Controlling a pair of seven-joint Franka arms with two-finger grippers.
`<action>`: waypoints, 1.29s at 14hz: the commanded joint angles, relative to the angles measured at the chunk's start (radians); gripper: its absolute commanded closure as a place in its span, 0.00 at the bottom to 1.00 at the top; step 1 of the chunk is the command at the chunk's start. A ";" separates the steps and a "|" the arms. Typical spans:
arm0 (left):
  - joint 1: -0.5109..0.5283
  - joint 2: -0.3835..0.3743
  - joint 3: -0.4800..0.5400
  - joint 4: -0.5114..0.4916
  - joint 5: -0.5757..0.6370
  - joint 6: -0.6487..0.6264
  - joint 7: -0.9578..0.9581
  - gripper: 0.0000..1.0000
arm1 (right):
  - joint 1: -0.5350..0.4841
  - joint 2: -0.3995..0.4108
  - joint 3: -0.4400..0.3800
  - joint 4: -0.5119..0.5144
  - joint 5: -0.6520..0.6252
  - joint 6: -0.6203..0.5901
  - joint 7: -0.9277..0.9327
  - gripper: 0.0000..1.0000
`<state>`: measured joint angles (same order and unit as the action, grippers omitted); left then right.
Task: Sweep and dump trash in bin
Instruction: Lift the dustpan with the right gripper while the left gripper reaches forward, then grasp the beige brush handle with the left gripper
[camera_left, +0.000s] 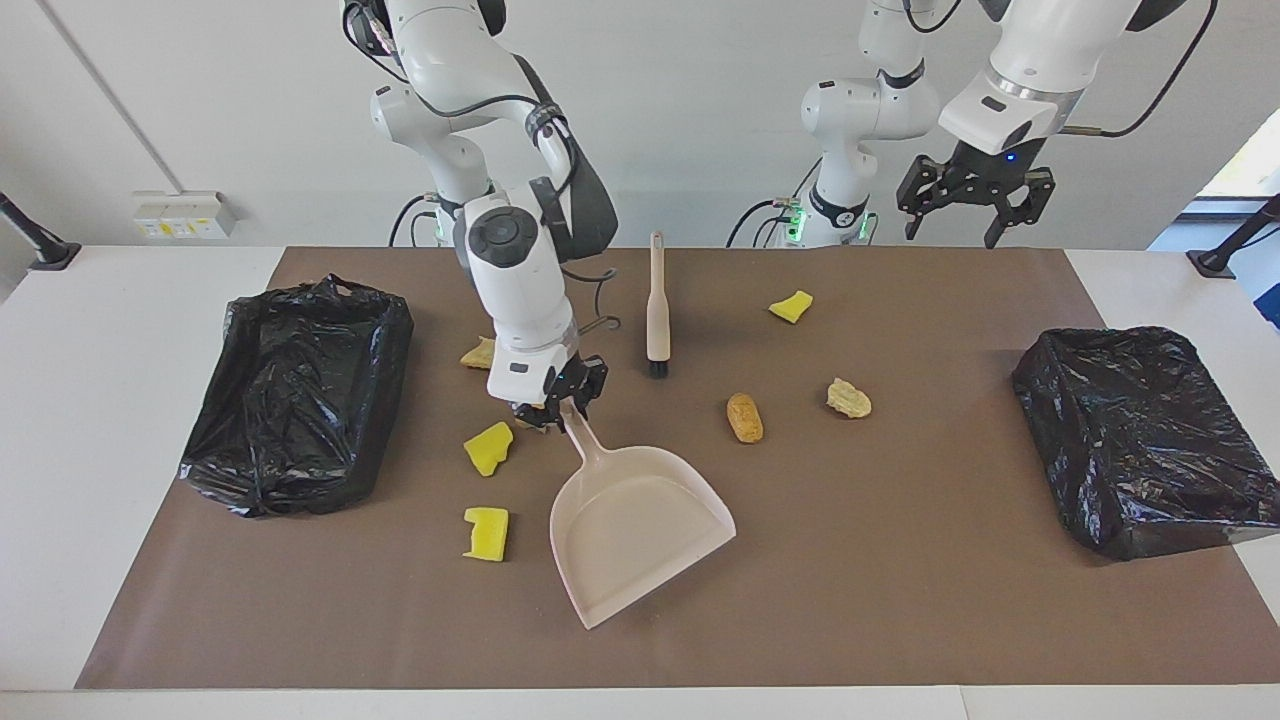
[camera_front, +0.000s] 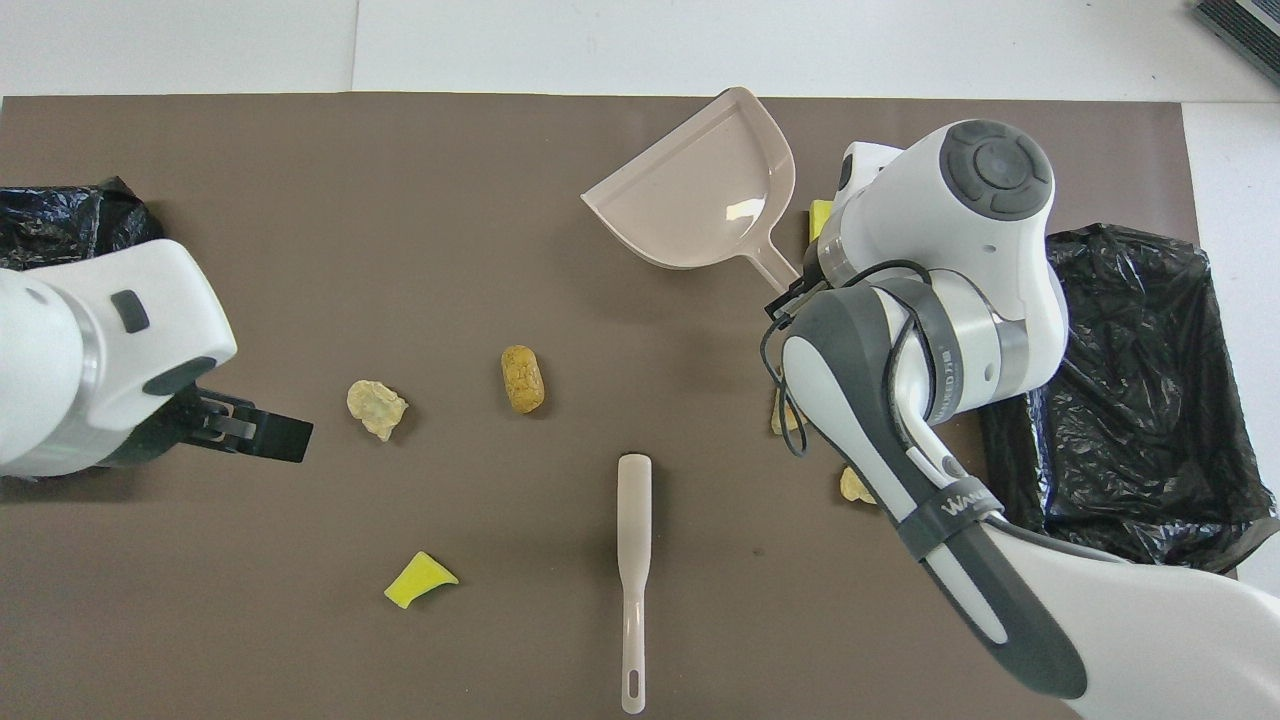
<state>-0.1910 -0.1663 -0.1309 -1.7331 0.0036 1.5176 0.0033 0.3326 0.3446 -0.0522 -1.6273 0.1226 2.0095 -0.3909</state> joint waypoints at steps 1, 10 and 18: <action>-0.063 -0.111 0.013 -0.166 -0.005 0.028 -0.029 0.00 | -0.030 -0.015 0.006 -0.011 -0.003 -0.009 -0.110 1.00; -0.388 -0.101 0.011 -0.416 -0.083 0.341 -0.465 0.00 | -0.127 -0.003 0.008 -0.008 -0.132 -0.005 -0.429 1.00; -0.671 0.153 0.011 -0.477 -0.083 0.641 -0.723 0.00 | -0.130 -0.004 0.009 -0.008 -0.182 0.009 -0.483 1.00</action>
<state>-0.8326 -0.0241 -0.1397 -2.1786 -0.0704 2.1196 -0.7089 0.2138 0.3482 -0.0524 -1.6313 -0.0427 2.0078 -0.8483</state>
